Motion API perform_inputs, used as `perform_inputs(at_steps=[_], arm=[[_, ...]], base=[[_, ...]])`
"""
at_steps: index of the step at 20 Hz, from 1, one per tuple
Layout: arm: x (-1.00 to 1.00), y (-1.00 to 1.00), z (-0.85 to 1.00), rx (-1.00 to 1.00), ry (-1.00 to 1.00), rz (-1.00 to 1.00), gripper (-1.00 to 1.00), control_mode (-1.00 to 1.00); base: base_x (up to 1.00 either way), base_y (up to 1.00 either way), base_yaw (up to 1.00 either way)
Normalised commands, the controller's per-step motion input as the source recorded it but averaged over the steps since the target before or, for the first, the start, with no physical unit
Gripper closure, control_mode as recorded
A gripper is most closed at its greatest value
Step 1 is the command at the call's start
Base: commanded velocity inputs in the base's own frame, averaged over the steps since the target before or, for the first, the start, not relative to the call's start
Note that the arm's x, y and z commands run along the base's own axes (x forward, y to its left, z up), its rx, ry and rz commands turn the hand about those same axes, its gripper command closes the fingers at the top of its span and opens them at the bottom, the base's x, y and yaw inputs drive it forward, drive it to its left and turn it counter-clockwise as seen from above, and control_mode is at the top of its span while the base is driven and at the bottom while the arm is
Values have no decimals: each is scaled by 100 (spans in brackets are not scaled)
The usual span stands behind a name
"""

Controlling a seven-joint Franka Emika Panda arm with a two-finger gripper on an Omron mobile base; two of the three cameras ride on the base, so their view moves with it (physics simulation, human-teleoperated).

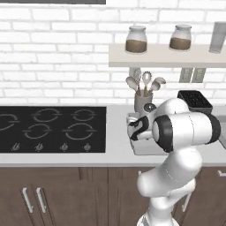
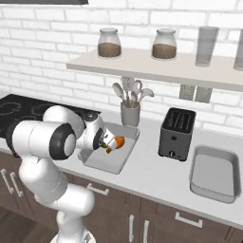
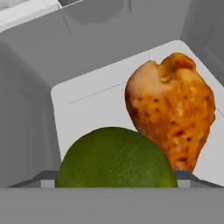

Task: Place one lime and one chicken drumstick in each tupperware on the nearby counter, to pack two identical lunches.

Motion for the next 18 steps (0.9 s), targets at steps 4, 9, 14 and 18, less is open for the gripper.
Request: perform_inputs(at_steps=[4,9,14,18], arm=[[-45,0,66,2,0,0,-100,-100],[-26,0,100,5,4,0,-100,-100],[-83,0,100,3,5,0,-100,-100],[-100,0,100,4,25,0,-100,-100]], base=[[0,0,0],[0,0,0],[0,0,0],[0,0,0]])
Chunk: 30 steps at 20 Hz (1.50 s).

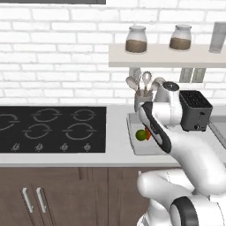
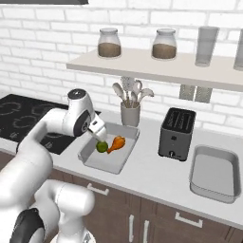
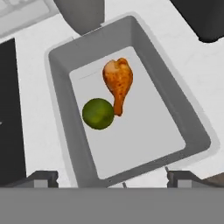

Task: Place one lime and one chicken drumstick in each tupperware on the nearby counter, to pack two identical lunches.

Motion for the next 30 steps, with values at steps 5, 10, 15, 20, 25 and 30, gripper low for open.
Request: perform_inputs(at_steps=[5,10,15,20,25,30], arm=[[-100,1,99,0,33,1,-100,-100],[-100,8,68,0,23,5,-100,-100],[-100,0,31,-1,8,7,-100,-100],[-100,0,1,-2,0,8,-100,-100],[-60,0,-4,-2,-1,0,-100,100],[0,0,0,0,0,0,-100,100]], base=[[0,0,0],[0,0,0],[0,0,0],[0,0,0],[-40,-6,-9],[-58,-12,-72]])
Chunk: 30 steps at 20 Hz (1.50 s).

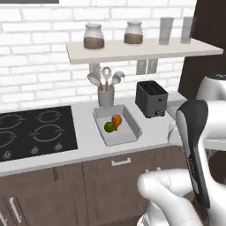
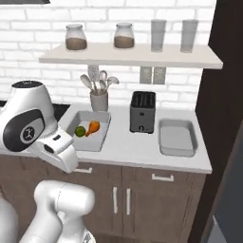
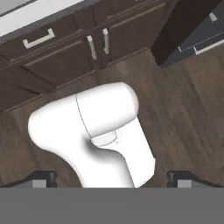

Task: Place one lime and one chicken drumstick in each tupperware on the nearby counter, to pack two identical lunches.

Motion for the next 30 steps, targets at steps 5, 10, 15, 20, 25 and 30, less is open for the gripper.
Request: perform_inputs(at_steps=[5,10,15,20,25,30], arm=[[0,0,0,0,0,0,-100,100],[0,0,0,0,0,0,-100,100],[0,0,0,0,0,0,-100,100],[0,0,0,0,0,0,-100,100],[0,0,0,0,0,0,-100,100],[0,0,0,0,0,0,-100,100]], base=[[-18,-9,-87],[-29,-47,-73],[-6,-90,-61],[19,-100,-54],[52,-100,-46],[91,-88,-18]])
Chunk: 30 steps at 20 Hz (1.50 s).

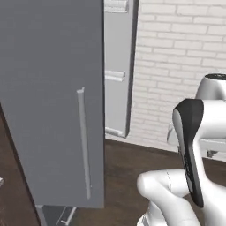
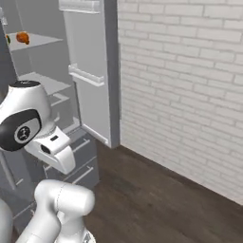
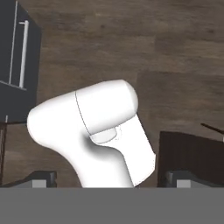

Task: Place one lime and one chicken drumstick in each tupperware on the nearby counter, to pack two identical lunches.

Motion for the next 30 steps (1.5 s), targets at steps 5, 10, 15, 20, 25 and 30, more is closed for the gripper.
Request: perform_inputs(at_steps=[5,10,15,20,25,30], arm=[[0,0,0,0,0,0,-100,100],[0,0,0,0,0,0,-100,100],[0,0,0,0,0,0,-100,100],[0,0,0,0,0,0,-100,100],[0,0,0,0,0,0,-100,100],[0,0,0,0,0,0,-100,100]], base=[[100,-29,35],[50,-24,73],[14,-20,83],[7,-54,71],[0,-100,47],[19,-35,41]])
